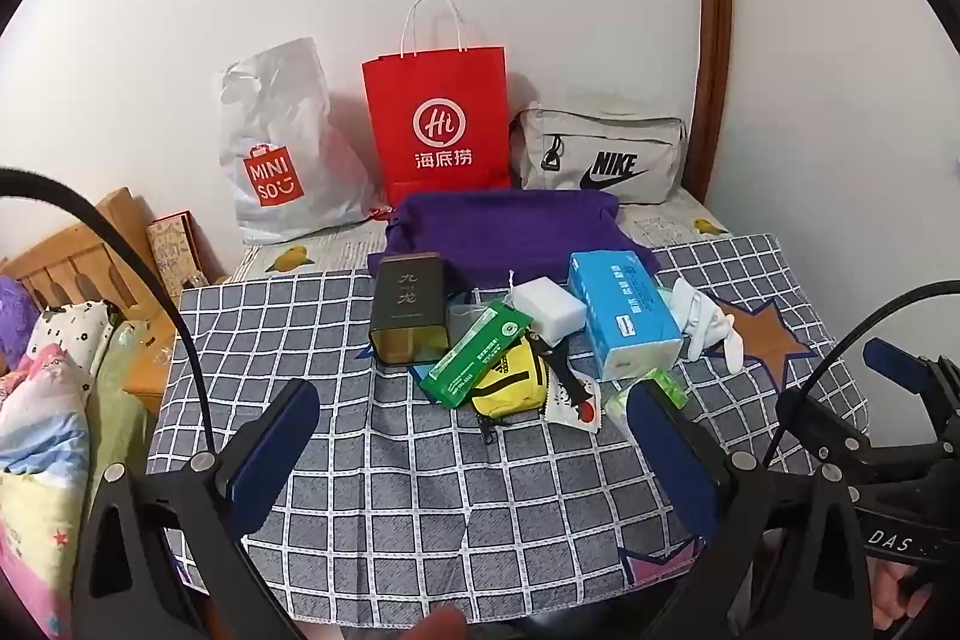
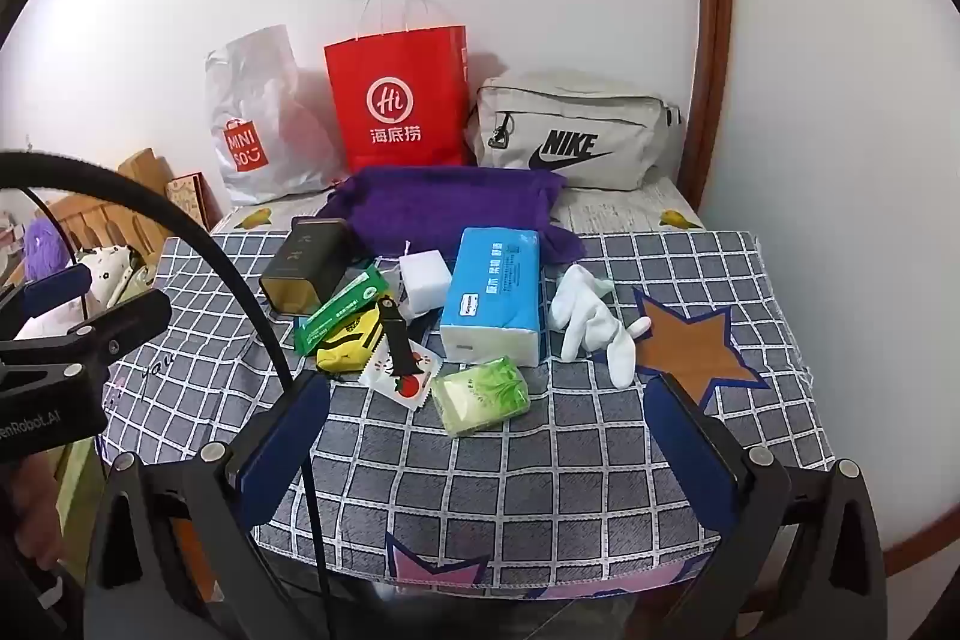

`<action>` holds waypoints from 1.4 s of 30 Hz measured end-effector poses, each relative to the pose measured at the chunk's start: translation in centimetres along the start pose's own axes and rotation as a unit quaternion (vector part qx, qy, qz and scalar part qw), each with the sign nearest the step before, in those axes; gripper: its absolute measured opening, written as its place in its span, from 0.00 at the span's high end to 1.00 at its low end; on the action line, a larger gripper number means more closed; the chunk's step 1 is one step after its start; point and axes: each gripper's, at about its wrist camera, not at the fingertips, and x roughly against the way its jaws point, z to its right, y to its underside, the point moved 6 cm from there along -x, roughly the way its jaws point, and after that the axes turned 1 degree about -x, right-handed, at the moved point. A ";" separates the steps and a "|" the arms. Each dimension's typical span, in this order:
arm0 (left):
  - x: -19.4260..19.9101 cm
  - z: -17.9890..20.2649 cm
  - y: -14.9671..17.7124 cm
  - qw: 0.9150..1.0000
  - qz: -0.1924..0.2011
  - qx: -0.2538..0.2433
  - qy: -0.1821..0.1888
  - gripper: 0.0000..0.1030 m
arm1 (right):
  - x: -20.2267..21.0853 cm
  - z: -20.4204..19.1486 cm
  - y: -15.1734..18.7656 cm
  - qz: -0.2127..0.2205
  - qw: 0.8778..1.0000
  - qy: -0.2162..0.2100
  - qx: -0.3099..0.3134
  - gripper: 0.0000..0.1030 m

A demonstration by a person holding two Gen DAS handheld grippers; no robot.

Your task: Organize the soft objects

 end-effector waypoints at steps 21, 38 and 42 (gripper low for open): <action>0.3 0.1 0.1 1.000 0.014 -0.002 -0.004 0.00 | 1.1 0.0 -0.3 0.009 1.000 0.003 -0.001 0.00; 0.3 -0.1 0.3 1.000 0.013 0.000 -0.003 0.00 | 0.9 -0.6 0.0 0.007 1.000 0.000 0.004 0.00; 0.3 -0.2 0.3 1.000 0.012 0.000 -0.004 0.00 | 1.0 -0.6 -0.1 0.008 1.000 0.000 0.003 0.00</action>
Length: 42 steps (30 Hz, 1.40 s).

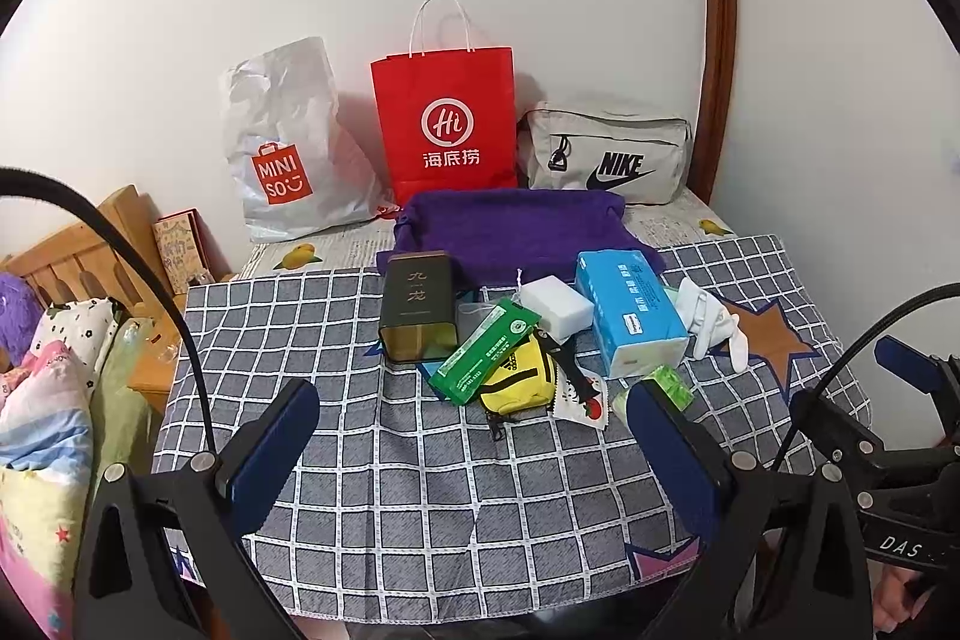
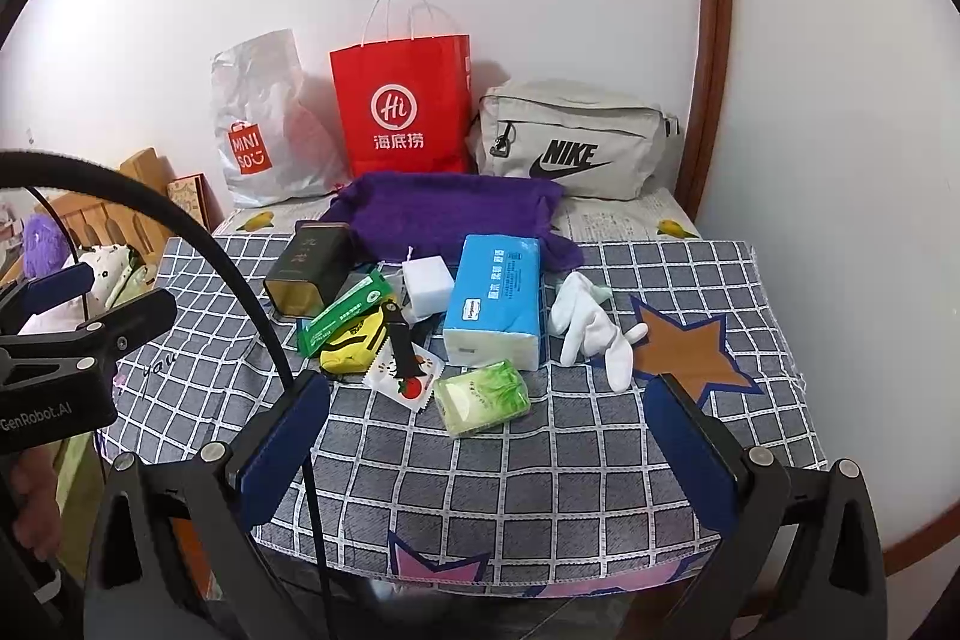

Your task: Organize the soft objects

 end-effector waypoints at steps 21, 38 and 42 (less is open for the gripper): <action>0.0 0.1 0.1 1.000 -0.004 -0.001 0.003 0.00 | 0.3 0.0 0.0 0.002 1.000 0.001 0.000 0.00; -0.1 -0.1 0.0 1.000 -0.008 -0.002 0.001 0.00 | 1.2 0.6 -0.1 0.011 1.000 0.003 -0.005 0.00; 0.1 -0.2 -0.2 1.000 -0.006 -0.003 0.002 0.00 | 1.8 0.8 -0.2 0.018 1.000 0.003 -0.006 0.00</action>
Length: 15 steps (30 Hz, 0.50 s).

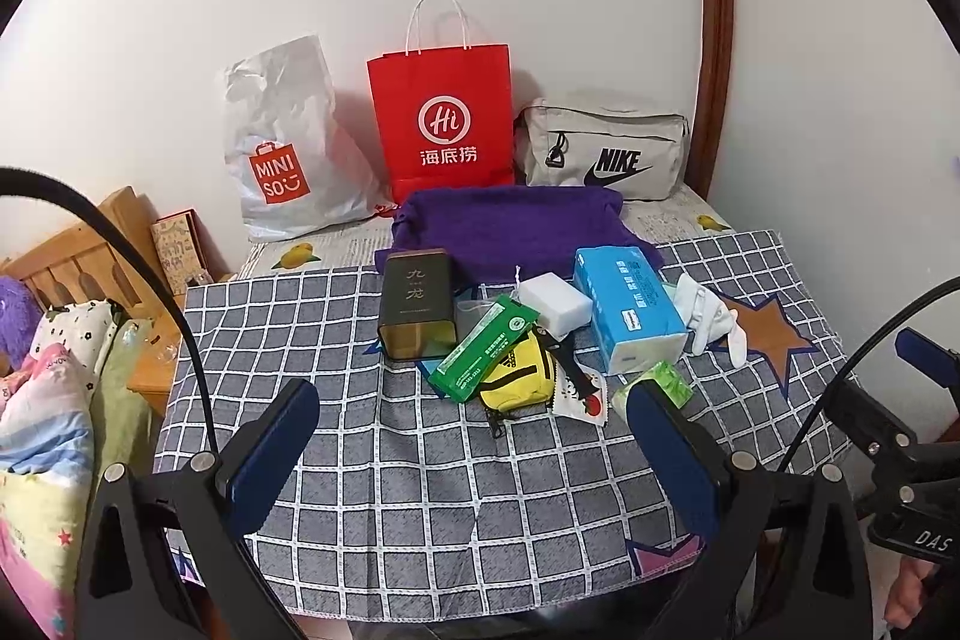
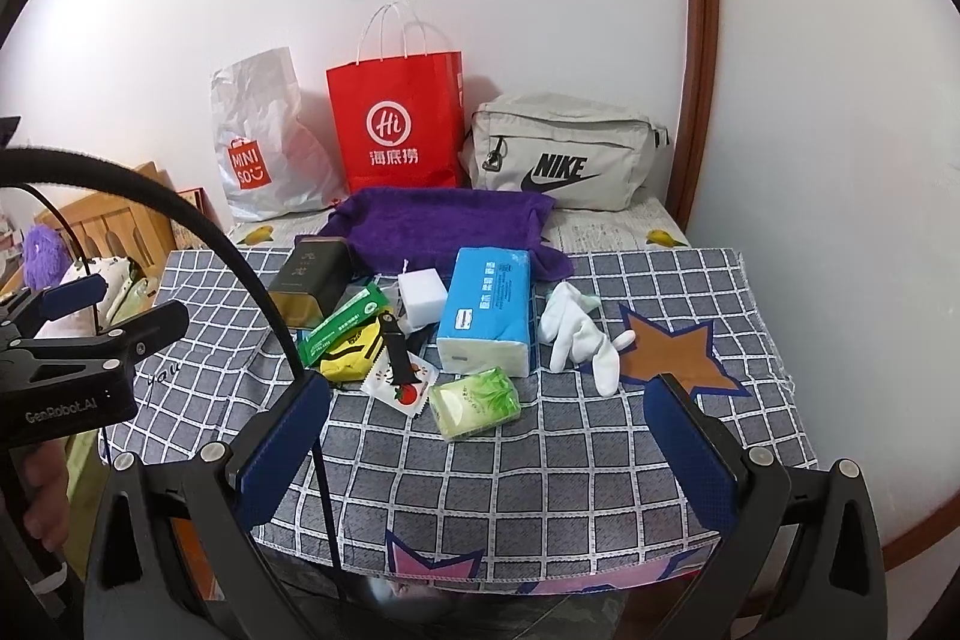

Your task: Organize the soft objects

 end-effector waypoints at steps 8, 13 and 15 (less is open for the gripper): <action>-0.3 -0.1 -0.2 1.000 -0.005 0.001 0.002 0.00 | 0.5 0.0 -0.2 0.007 1.000 -0.001 0.000 0.00; -0.7 -0.1 -0.2 1.000 -0.011 -0.001 0.000 0.00 | 0.4 0.0 0.0 0.005 1.000 -0.001 -0.001 0.00; -1.0 -0.1 -0.2 1.000 -0.015 -0.003 0.000 0.00 | 0.3 0.0 -0.1 0.002 1.000 0.001 0.000 0.00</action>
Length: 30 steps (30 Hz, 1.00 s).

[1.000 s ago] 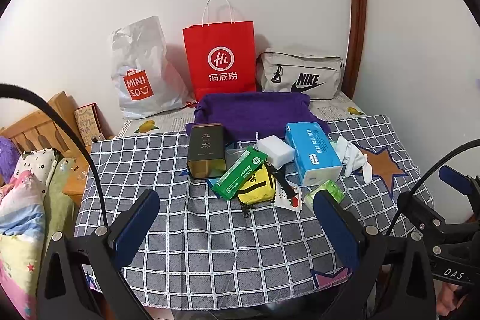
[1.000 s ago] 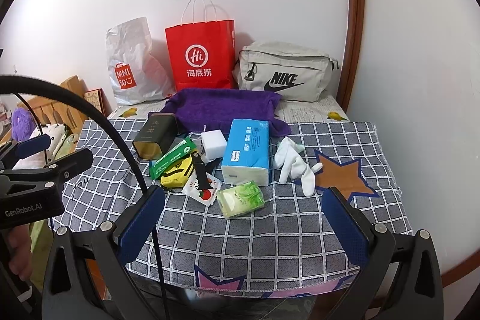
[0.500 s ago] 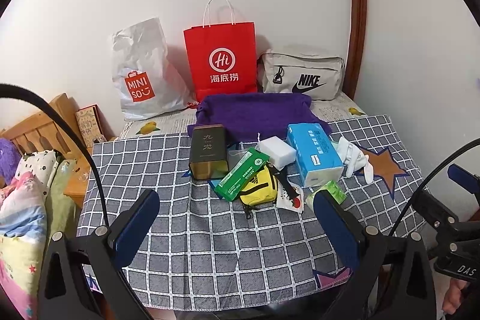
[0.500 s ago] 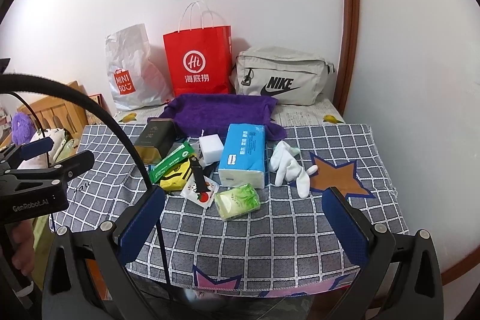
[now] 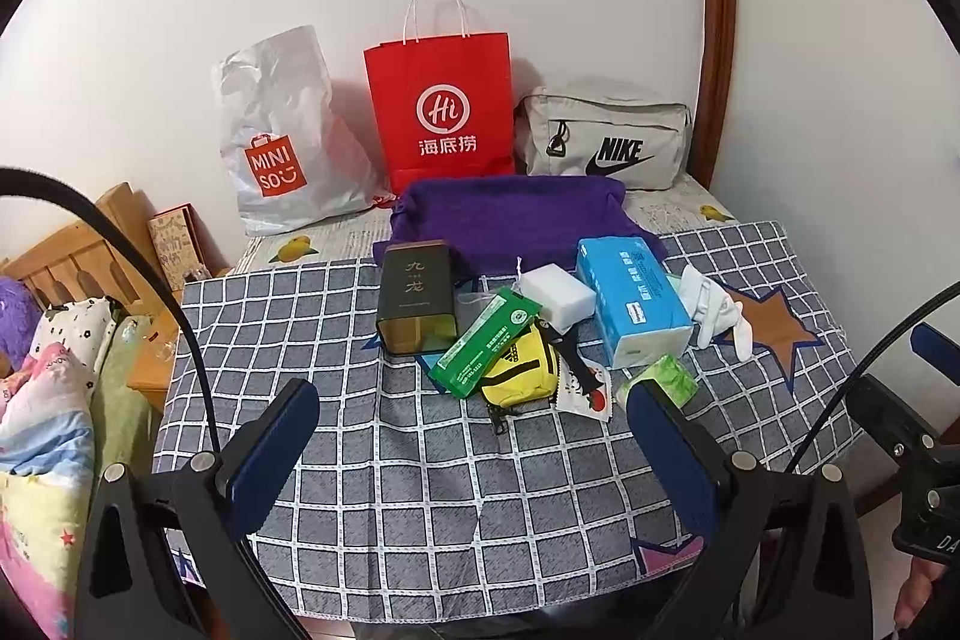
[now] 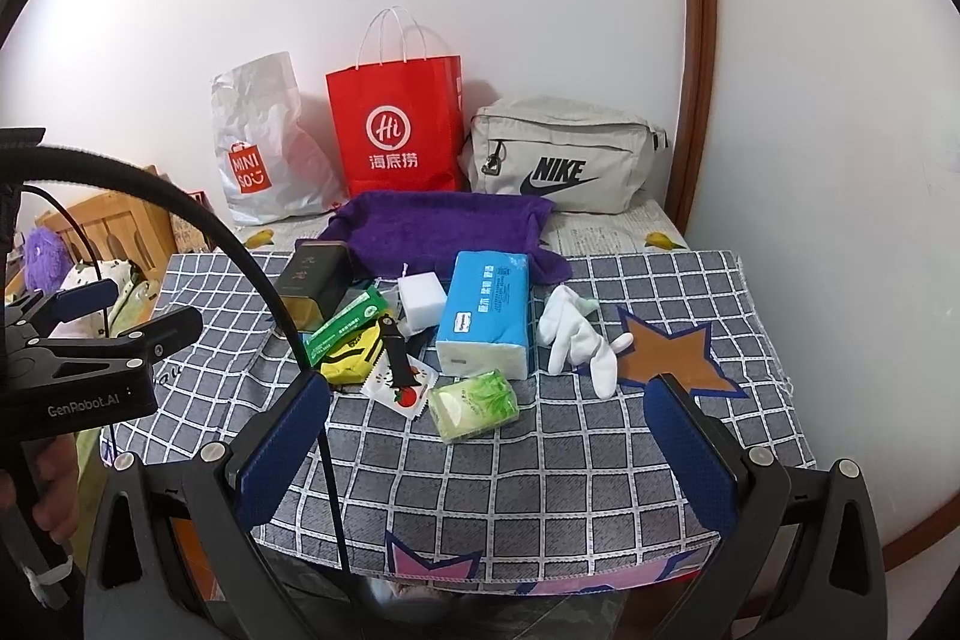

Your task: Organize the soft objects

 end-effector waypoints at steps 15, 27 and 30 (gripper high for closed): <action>-0.8 0.4 -0.1 1.000 0.000 -0.017 -0.003 0.00 | -1.3 0.4 0.1 0.009 1.000 -0.024 -0.003 0.00; -6.7 0.0 1.0 0.999 -0.043 -0.017 0.021 0.00 | -9.4 4.0 2.7 -0.028 1.000 -0.011 -0.001 0.00; -8.9 0.1 1.9 0.997 -0.067 -0.016 0.029 0.00 | -11.8 5.4 3.3 -0.047 0.999 -0.009 -0.023 0.00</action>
